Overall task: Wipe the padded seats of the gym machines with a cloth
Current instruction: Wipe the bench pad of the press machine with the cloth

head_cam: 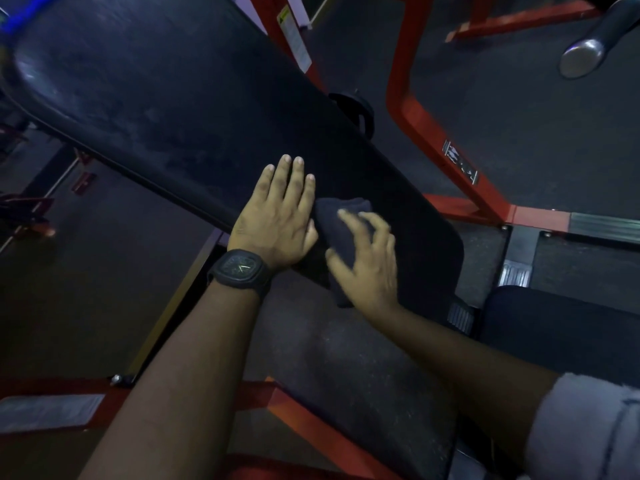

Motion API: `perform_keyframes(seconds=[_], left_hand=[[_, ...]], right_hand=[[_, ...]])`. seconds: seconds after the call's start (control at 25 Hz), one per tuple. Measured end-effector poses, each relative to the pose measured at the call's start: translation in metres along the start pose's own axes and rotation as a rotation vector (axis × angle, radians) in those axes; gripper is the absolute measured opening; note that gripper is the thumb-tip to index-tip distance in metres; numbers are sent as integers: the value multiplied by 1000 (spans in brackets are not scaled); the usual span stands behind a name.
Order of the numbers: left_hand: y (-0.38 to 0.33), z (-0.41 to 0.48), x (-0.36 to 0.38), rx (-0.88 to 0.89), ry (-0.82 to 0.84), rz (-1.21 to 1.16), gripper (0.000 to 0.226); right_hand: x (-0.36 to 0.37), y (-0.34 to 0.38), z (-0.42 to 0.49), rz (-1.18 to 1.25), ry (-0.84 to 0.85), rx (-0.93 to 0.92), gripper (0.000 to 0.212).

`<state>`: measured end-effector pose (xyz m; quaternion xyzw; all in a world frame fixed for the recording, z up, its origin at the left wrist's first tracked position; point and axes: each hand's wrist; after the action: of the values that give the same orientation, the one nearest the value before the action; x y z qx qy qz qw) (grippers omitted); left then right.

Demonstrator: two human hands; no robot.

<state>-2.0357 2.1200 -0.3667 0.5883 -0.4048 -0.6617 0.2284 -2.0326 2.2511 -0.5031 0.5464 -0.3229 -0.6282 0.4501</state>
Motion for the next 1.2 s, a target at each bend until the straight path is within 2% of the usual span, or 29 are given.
perform_keyframes(seconds=[0.08, 0.12, 0.16, 0.2, 0.24, 0.28, 0.32, 0.4, 0.44, 0.48, 0.56, 0.6, 0.64, 0.68, 0.72, 0.76, 0.8, 0.88, 0.92, 0.96, 1.0, 1.08, 1.12, 1.2], left_hand=[[-2, 3, -5, -6, 28, -6, 74], [-3, 5, -8, 0, 45, -4, 74], [-3, 6, -9, 12, 58, 4, 74], [-3, 8, -8, 21, 60, 11, 74], [-4, 10, -7, 21, 55, 4, 73], [-5, 11, -7, 8, 51, -20, 73], [-8, 11, -8, -9, 47, -49, 74], [-14, 11, -6, -36, 33, -78, 74], [-16, 11, -5, -35, 25, -89, 74], [-16, 11, -4, -27, 18, -95, 74], [-15, 13, -2, -10, 9, -88, 74], [-14, 13, -2, -8, 11, -84, 74], [-14, 13, -1, -9, 15, -77, 73], [-14, 12, -1, -10, 15, -68, 73], [-15, 12, 0, -11, 8, -61, 73], [-15, 12, 0, -13, 3, -60, 73], [-15, 11, 1, -13, -2, -62, 73], [-15, 12, 4, -13, -32, -48, 73], [-15, 13, 5, -14, -38, -44, 73], [-15, 12, 6, -11, -39, -48, 73], [-15, 11, 6, -8, -42, -50, 72], [-17, 11, 8, -10, -46, -41, 72], [-17, 11, 8, -9, -41, -41, 72], [-15, 12, 10, -3, -56, -33, 71]], right_hand=[[2, 19, 17, 312, -113, 650, 67], [1, 31, 15, 271, -109, 755, 68], [3, 31, 5, 164, -95, 595, 69], [2, 26, -11, 61, -54, 292, 70], [0, 15, -21, -9, 13, 86, 73], [-4, 2, -18, -46, 49, 8, 77], [-8, -5, -7, -47, 52, 108, 82], [-6, 0, 15, 145, -8, 600, 85], [-6, 10, 18, 163, -13, 687, 83], [-5, 16, 16, 100, -13, 578, 81], [-4, 6, 3, 4, 6, 132, 78], [-7, -7, 7, -32, 25, 2, 77], [-10, -18, 20, -51, 28, 21, 75], [-9, -26, 37, 22, -9, 212, 73], [-10, -22, 50, 162, -43, 493, 71], [-12, -12, 56, 209, -53, 668, 70], [-12, -6, 57, 174, -52, 621, 70], [-7, -5, 47, 42, -40, 96, 70], [-7, -9, 53, 11, -22, -62, 69], [-9, -12, 66, 5, -21, -70, 69], [-7, -12, 82, 67, -57, 90, 68], [-6, 7, 104, 233, -114, 530, 66], [-5, 15, 105, 186, -133, 517, 66], [2, 10, 95, 23, -142, 48, 65]])
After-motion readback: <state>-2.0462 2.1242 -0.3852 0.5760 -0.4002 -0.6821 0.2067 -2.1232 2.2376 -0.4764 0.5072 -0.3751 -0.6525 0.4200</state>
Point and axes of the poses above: each hand's wrist, its own z-axis towards the middle knuckle, its own x-axis out of the palm, y = z × x, and after that the axes turned 4 degrees about x, right-handed
